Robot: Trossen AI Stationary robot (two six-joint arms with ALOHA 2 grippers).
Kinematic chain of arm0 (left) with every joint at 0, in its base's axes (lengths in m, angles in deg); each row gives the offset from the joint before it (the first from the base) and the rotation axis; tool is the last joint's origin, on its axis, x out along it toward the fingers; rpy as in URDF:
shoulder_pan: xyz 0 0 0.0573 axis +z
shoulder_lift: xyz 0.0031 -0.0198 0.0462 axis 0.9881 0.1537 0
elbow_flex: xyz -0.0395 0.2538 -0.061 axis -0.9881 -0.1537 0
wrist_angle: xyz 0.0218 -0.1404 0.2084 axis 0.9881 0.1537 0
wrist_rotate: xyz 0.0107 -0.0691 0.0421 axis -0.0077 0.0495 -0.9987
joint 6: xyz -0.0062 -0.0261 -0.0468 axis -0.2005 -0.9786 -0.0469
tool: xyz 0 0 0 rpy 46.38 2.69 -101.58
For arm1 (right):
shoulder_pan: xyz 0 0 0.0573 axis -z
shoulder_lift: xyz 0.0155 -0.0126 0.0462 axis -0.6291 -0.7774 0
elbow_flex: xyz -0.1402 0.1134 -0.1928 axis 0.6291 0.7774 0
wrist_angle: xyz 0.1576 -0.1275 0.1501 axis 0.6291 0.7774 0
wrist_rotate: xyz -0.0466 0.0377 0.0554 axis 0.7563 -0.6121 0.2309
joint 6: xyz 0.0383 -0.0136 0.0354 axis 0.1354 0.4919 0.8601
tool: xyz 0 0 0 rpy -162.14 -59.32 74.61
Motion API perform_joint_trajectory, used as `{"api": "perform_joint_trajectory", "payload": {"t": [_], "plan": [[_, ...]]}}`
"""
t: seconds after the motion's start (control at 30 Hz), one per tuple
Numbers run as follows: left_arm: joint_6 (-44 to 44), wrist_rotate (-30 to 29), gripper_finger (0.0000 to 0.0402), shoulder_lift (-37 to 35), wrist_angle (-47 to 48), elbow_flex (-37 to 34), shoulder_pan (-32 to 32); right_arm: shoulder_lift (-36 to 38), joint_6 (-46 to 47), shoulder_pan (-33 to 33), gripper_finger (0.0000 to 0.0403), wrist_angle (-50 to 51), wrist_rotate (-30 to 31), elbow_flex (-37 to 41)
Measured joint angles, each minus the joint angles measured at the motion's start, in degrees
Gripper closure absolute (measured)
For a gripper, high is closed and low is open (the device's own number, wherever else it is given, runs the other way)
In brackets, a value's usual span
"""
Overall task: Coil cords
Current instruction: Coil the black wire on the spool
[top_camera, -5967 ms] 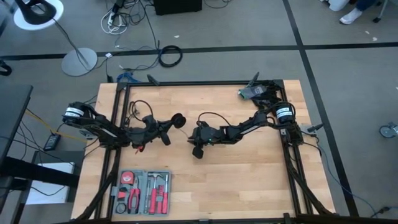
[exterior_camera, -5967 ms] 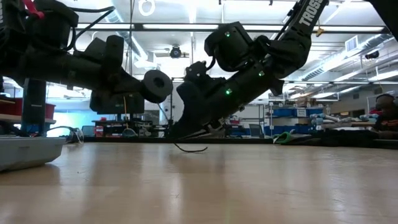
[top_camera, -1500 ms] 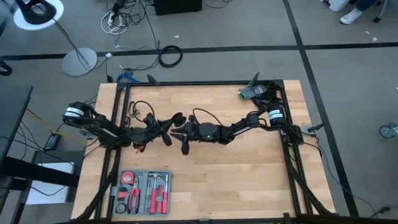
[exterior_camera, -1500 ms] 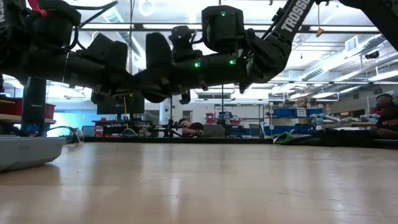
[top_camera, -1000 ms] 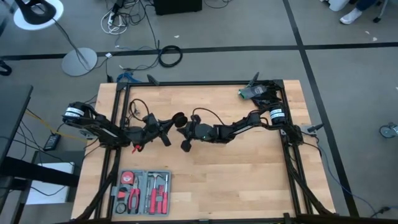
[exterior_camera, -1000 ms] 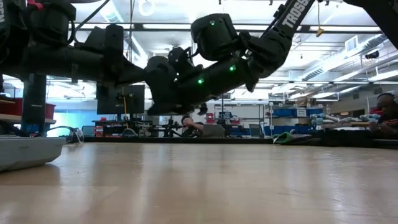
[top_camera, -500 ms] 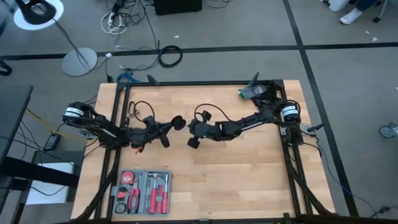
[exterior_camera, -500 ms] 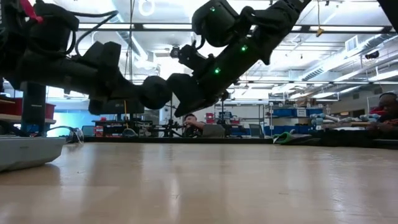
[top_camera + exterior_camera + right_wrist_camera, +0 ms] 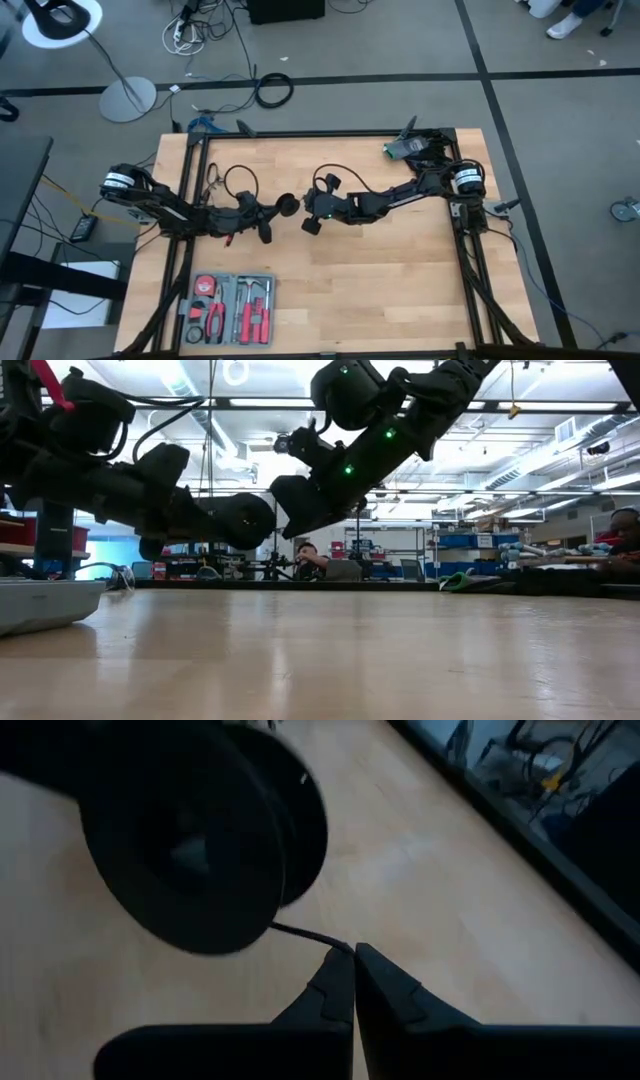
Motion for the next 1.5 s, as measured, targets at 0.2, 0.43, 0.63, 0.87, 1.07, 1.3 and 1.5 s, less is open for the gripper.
{"api": "perform_joint_trajectory", "payload": {"t": [0.2, 0.43, 0.63, 0.87, 1.07, 1.3, 1.5], "plan": [[-0.83, 0.48, 0.0401, 0.00, 1.15, -0.04, -0.02, 0.64, -3.29, 0.02, 0.0401, -3.27, 0.27, 0.00], [-0.53, 0.89, 0.0401, 0.02, 1.62, -0.11, -0.07, 0.99, -4.90, -0.06, 0.0367, -3.25, -0.76, 0.00], [0.00, 1.73, 0.0401, 0.04, 1.64, -0.11, -0.07, 1.82, -6.54, -0.88, 0.0341, -2.74, -0.99, 0.00], [-0.20, 1.77, 0.0401, 0.04, 2.28, -0.11, -0.07, 5.23, -9.64, -1.64, 0.0332, -2.22, -1.26, 0.00], [-1.10, 1.93, 0.0401, 0.04, 2.80, -0.11, -0.07, 8.17, -9.97, -1.64, 0.0333, 2.59, -1.26, -0.04], [-1.14, 2.89, 0.0401, 0.07, 2.96, -0.11, -0.07, 11.01, -6.79, -1.64, 0.0334, 12.86, -1.34, 0.30], [-1.17, 3.08, 0.0401, 0.07, 2.76, -0.11, -0.07, 11.48, -3.70, -1.66, 0.0335, 6.91, -1.65, 5.76]]}}
